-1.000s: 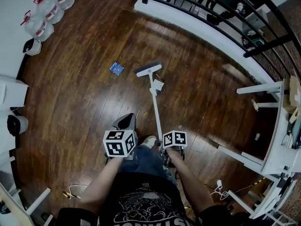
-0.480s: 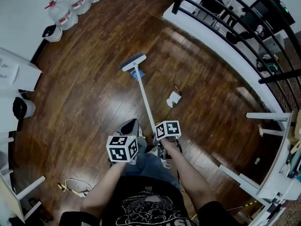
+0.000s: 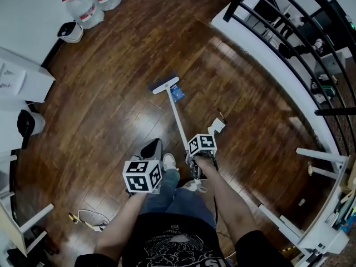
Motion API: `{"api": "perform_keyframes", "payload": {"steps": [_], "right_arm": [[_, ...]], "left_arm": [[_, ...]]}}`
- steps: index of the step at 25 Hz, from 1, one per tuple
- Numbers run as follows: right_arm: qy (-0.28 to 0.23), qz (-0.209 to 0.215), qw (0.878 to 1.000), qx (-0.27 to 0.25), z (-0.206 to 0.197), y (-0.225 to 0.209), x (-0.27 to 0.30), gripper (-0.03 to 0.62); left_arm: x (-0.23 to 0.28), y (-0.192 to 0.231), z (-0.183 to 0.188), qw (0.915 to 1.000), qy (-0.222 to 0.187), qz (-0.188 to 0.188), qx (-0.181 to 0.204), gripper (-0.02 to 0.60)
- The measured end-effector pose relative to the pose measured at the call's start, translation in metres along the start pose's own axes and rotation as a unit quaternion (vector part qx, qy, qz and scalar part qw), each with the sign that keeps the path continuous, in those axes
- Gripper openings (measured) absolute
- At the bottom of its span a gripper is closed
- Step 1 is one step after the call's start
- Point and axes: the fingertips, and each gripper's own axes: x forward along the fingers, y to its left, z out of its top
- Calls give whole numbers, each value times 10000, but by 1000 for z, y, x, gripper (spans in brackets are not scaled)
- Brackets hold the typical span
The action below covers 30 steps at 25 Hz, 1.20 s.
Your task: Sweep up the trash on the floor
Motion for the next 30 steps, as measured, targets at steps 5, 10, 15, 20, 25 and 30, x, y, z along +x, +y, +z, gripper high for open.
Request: {"api": "perform_keyframes", "payload": {"steps": [5, 10, 15, 20, 25, 30], "right_arm": [[31, 323, 9990, 311, -2, -15, -9, 51], [159, 363, 9983, 437, -21, -41, -22, 52], [327, 214, 9988, 299, -55, -94, -43, 52], [530, -95, 9985, 89, -102, -165, -72, 51], [613, -286, 9977, 18, -146, -226, -101, 51], [647, -308, 9973, 126, -185, -275, -122, 52]], "left_arm": [[15, -1, 2, 10000, 82, -7, -16, 5], [24, -33, -7, 10000, 89, -29, -20, 5], [25, -82, -26, 9999, -55, 3, -90, 5], [18, -130, -62, 9996, -98, 33, -265, 5], [18, -176, -89, 9995, -152, 15, -283, 5], [21, -219, -108, 9994, -231, -75, -245, 5]]}}
